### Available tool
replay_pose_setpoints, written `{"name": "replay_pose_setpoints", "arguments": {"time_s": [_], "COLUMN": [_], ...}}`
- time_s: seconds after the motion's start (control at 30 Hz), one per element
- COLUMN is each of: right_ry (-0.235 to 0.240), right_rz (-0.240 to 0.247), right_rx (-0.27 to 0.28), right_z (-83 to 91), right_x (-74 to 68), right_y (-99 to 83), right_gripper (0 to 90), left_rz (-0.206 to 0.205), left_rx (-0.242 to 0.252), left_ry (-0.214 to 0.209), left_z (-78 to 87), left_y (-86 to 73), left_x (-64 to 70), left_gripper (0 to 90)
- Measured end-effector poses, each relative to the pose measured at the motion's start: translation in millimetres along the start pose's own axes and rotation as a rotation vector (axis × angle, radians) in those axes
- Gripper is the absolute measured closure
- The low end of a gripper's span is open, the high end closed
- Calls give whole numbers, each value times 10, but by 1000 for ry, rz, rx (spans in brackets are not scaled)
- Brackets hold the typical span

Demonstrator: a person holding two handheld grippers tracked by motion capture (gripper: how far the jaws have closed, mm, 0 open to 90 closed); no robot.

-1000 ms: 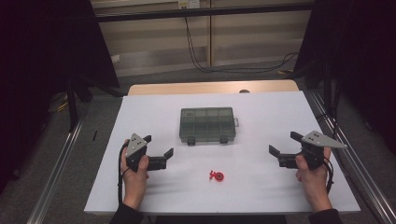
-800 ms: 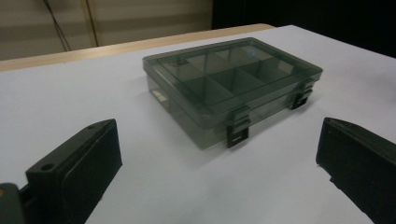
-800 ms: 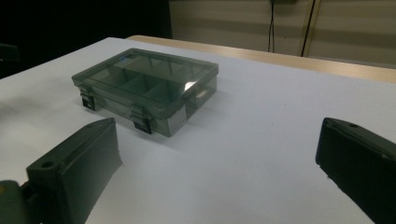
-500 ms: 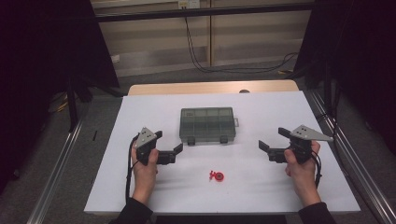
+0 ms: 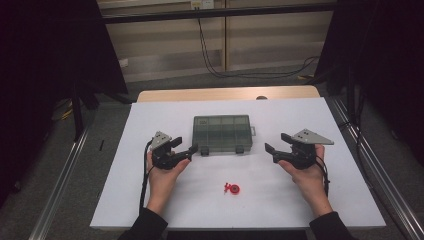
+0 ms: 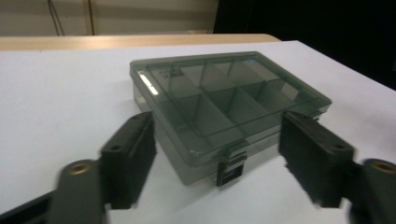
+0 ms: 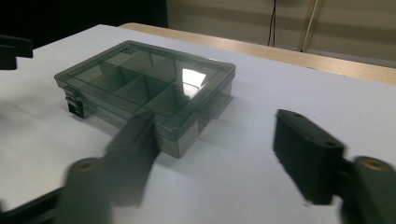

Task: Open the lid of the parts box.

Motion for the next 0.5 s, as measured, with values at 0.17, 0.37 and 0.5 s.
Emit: {"name": "replay_pose_setpoints", "arguments": {"time_s": [0.17, 0.37, 0.5], "right_ry": [13, 39, 81], "right_rz": [-2, -3, -10], "right_rx": [-39, -125, -177], "right_z": [-122, -259, -327], "right_x": [-22, 23, 67], "right_y": [-2, 4, -10], "right_gripper": [698, 900, 900], "left_rz": [-12, -33, -59], "left_rx": [-39, -88, -113], "left_ry": [39, 31, 18], "left_z": [-48, -80, -85], "left_y": [-6, -8, -33], "left_x": [-11, -75, -105], "left_gripper": [656, 900, 900]}}
Point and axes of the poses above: each handheld gripper's, and its own axes: z roughly backward along the jaws, y roughly out of its top, x roughly to its right, the point moved 3 cm from there along -z, roughly forward along the jaws, and after that the axes turned 10 degrees about y, right-handed, at the moved point
